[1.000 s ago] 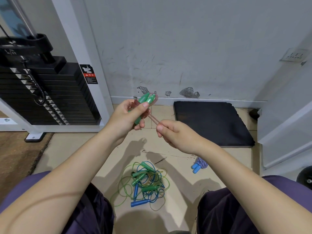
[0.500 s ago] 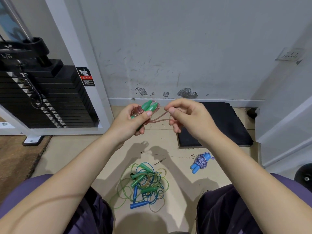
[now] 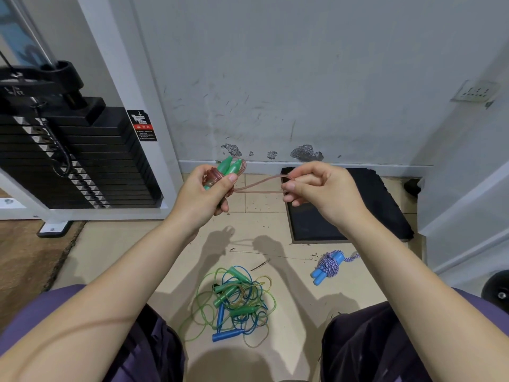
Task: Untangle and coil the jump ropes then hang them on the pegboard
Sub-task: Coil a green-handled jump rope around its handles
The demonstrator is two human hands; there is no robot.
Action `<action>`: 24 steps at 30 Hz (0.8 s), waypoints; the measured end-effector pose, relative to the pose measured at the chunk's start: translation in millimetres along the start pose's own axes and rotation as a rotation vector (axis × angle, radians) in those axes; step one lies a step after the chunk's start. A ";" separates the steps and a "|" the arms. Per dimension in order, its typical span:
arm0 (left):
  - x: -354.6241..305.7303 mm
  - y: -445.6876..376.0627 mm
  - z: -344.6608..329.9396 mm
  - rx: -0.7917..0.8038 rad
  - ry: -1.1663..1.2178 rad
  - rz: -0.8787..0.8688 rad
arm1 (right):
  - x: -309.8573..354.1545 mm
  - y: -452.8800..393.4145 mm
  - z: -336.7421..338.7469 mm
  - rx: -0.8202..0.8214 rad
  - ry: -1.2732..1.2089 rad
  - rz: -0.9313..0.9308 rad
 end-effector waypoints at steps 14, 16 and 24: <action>-2.8 12.4 -18.5 0.226 0.014 -0.028 | 2.0 3.7 -14.4 0.271 -0.585 -0.048; -2.9 12.8 -19.3 0.266 0.054 -0.016 | 4.2 4.6 -15.0 0.274 -0.578 -0.026; -4.0 18.4 -22.8 0.322 0.171 0.085 | 6.9 4.5 -15.2 0.162 -0.252 0.045</action>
Point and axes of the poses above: each hand's wrist, its own y-axis away from the middle knuckle, its own z-axis out of the back of the hand, x = y × z, the point moved 2 cm from there along -y, towards the middle knuckle, and after that the axes turned 11 degrees about -y, right-handed, at the moved point
